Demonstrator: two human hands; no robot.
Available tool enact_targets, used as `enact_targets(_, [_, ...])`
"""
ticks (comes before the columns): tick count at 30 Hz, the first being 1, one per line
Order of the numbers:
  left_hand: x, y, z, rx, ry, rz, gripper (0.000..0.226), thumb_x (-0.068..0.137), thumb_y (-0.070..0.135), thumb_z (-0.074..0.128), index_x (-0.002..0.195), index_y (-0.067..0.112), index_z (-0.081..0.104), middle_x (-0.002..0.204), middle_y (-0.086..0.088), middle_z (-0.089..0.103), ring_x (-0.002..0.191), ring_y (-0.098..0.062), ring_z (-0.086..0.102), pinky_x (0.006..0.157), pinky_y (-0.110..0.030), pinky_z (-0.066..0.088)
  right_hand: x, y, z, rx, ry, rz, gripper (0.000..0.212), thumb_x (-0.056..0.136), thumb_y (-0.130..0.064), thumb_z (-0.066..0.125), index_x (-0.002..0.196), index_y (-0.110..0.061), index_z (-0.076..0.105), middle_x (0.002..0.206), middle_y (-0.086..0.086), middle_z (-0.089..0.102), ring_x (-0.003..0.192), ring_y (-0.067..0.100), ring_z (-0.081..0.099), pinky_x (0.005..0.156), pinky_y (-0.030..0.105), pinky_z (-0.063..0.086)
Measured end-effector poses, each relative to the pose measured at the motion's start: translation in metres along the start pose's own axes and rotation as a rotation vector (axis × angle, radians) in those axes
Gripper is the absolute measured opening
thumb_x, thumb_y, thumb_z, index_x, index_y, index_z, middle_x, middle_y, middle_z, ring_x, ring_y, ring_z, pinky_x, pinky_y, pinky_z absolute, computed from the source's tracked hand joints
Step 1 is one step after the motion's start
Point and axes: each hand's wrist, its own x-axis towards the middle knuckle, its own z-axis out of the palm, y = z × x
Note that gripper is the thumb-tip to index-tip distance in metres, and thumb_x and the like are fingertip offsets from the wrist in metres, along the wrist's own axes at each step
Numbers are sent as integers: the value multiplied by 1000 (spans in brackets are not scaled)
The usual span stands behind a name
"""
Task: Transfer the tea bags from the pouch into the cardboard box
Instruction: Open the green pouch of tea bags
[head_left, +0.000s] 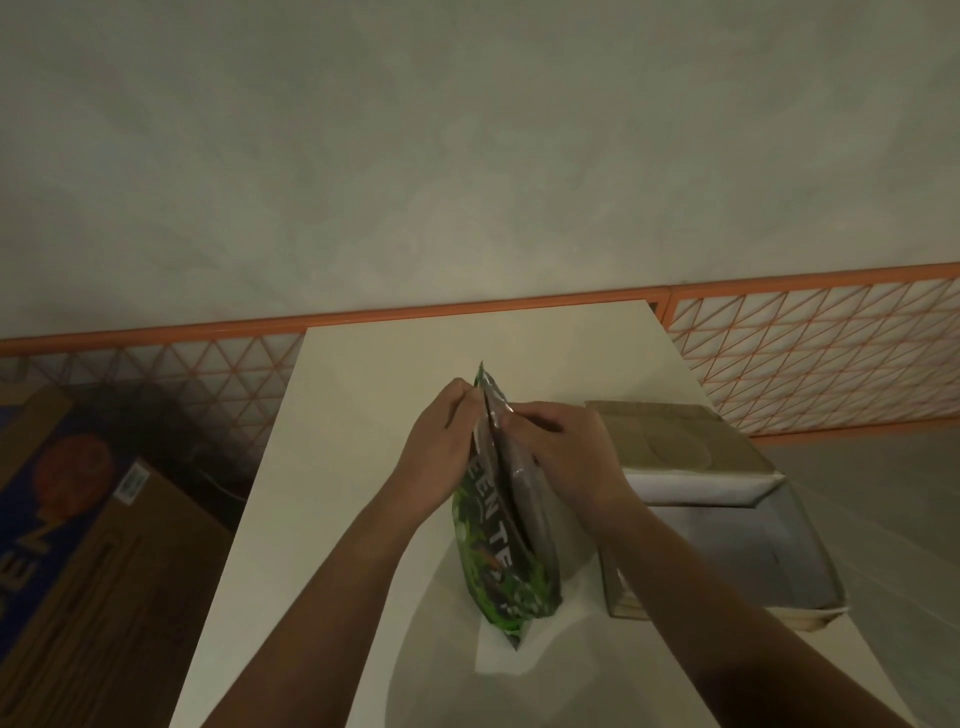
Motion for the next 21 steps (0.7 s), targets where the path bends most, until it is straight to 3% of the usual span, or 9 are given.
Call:
enact_targets(1, [1,0,-1,-13,23,-12,31,108,24,38,83,8,47,80,-8,50,76,-17,49,79,-38,48,2,1,-3,-18,22,0,12,90,-23,65,95,-23,76,68,-16,68,55,-7,61,50,5,42])
enact_targets(4, [2,0,-9,-33,118,-35,29,107,21,40,79,15,46,75,0,47,70,-12,46,64,-14,40,6,6,-12,-33,75,-6,12,89,-21,67,87,-28,75,70,-4,73,62,17,68,51,18,54])
enact_targets(5, [3,0,-11,-33,129,-33,28,107,21,41,80,15,47,75,0,48,70,-11,46,63,-14,40,7,7,-14,-44,79,-21,15,89,-20,67,83,-32,74,70,-1,73,65,23,68,54,24,55])
enact_targets(7, [3,0,-13,-33,122,-38,28,107,22,41,80,15,47,76,0,49,71,-11,47,66,-21,40,9,10,-16,-77,85,-51,17,89,-21,67,82,-35,73,66,-4,72,62,20,67,57,27,54])
enact_targets(9, [1,1,-11,-43,118,-44,29,107,25,42,79,18,46,76,-1,50,71,-12,48,68,-25,41,9,12,-13,-83,75,-61,12,90,-23,65,91,-27,76,64,-13,69,56,4,63,49,16,49])
enact_targets(11, [-1,5,-6,-32,89,-49,28,107,33,43,82,20,47,83,-4,55,77,-16,54,73,-30,47,9,13,-8,-92,62,-57,16,91,-25,64,100,-21,76,71,-18,69,60,-4,63,52,8,47])
enact_targets(15, [-11,12,-3,52,17,-53,21,104,37,47,89,23,43,90,-6,58,81,-18,59,78,-39,53,5,10,-9,-129,-47,-64,23,91,-28,63,113,-26,71,82,-11,71,70,2,66,59,10,50])
enact_targets(19, [-22,14,-8,80,-6,-13,22,101,18,53,88,23,36,80,-7,49,69,-20,52,67,-38,48,-2,6,-20,-161,-274,-51,38,87,-18,67,124,-29,64,89,2,70,74,8,66,63,13,52])
enact_targets(21, [-22,14,-13,137,18,18,25,100,11,53,88,25,35,77,-8,47,65,-21,51,65,-42,48,-3,8,-24,-184,-266,-58,44,86,-10,67,127,-25,61,81,6,69,66,6,65,58,13,51])
